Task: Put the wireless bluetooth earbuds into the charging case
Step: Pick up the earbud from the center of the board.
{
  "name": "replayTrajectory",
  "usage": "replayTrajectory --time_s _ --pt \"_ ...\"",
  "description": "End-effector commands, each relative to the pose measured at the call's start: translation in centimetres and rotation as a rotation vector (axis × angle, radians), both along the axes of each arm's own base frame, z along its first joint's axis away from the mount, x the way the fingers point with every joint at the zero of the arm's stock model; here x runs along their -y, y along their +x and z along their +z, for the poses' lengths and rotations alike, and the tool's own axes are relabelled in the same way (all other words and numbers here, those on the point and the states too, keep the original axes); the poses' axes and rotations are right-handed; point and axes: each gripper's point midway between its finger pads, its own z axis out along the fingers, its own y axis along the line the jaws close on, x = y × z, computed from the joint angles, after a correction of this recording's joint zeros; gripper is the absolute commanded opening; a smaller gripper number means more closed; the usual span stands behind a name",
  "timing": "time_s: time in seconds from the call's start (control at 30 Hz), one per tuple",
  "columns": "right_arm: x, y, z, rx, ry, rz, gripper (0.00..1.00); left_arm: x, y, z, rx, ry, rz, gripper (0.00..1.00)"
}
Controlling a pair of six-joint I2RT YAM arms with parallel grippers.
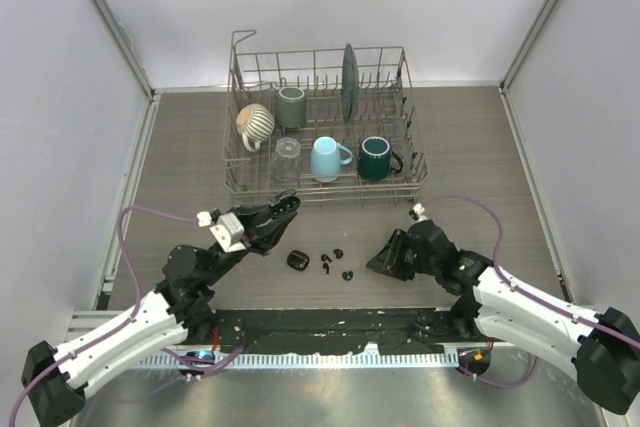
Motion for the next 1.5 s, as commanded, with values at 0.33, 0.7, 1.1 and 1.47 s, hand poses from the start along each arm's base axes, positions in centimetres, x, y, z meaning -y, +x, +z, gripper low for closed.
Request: replayTrajectory --time_s 0.33,0.7,1.1,1.47 --pt "-2.8 -1.1 -1.2 -0.099 0.178 -0.114 0.34 0.4 0.0 0.0 0.018 -0.008 -0.015 0.00" --pt "-3.8 0.4 -0.1 0.024 0.064 -0.068 0.34 -0.1 0.0 0.0 0.015 -0.018 0.003 0.00" --pt "-4.9 5.4 1.0 0.228 -0.231 0.065 0.36 -0.3 -0.1 0.1 0.016 -0.020 0.006 0.00" --pt "-6.5 5.5 -1.6 0.164 -0.160 0.079 0.34 -1.2 -0.6 0.4 0.022 -0.027 0.019 0.00"
